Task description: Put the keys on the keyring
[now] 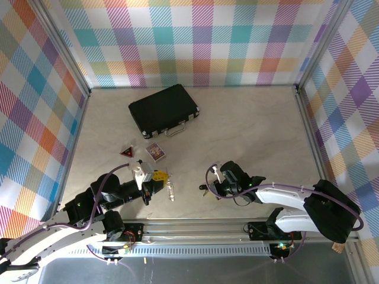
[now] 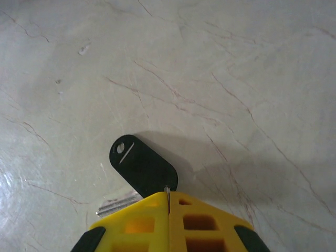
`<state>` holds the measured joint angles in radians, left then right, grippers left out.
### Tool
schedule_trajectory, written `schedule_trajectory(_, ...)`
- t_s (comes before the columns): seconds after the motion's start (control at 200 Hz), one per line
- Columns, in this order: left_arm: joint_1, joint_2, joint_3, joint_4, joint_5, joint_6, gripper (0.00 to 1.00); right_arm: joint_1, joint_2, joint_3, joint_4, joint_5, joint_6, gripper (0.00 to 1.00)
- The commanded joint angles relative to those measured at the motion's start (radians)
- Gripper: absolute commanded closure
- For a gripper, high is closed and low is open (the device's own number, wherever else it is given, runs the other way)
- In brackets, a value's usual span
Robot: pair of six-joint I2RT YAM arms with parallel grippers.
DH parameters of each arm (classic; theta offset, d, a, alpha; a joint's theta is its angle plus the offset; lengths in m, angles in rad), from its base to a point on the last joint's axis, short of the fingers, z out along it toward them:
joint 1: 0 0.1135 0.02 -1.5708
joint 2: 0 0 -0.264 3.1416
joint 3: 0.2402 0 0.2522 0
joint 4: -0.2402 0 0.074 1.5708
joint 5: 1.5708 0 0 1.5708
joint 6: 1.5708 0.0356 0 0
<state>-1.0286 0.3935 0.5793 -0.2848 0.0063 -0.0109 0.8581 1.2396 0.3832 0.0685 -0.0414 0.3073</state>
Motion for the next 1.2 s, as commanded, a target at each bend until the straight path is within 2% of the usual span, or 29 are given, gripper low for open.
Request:
schedule_trajectory(0.0, 0.007, -0.003, -0.005, 0.061, -0.009, 0.007, 1.0, 0.006, 0.002, -0.015, -0.003, -0.008, 0.041, 0.96)
schedule_trajectory(0.145, 0.007, -0.004, -0.006, 0.062, -0.01, 0.01, 1.0, 0.006, -0.017, 0.01, -0.073, -0.024, 0.082, 0.79)
schedule_trajectory(0.285, 0.007, -0.005, -0.003, 0.062, -0.004, 0.013, 1.0, 0.006, -0.081, 0.076, -0.214, -0.02, 0.115, 0.61)
schedule_trajectory(0.51, 0.007, -0.007, -0.011, 0.062, -0.003, 0.02, 1.0, 0.003, -0.14, 0.235, -0.507, 0.041, 0.108, 0.42)
schedule_trajectory(0.67, 0.007, -0.006, -0.013, 0.067, 0.008, 0.027, 1.0, -0.04, -0.09, 0.323, -0.618, -0.012, 0.062, 0.41)
schedule_trajectory(0.835, 0.007, -0.016, -0.007, 0.053, 0.002, 0.026, 1.0, -0.057, 0.03, 0.44, -0.741, -0.027, -0.056, 0.41)
schedule_trajectory(1.19, 0.007, -0.045, -0.027, 0.075, 0.016, 0.022, 1.0, -0.074, 0.293, 0.589, -0.79, -0.072, -0.178, 0.53)
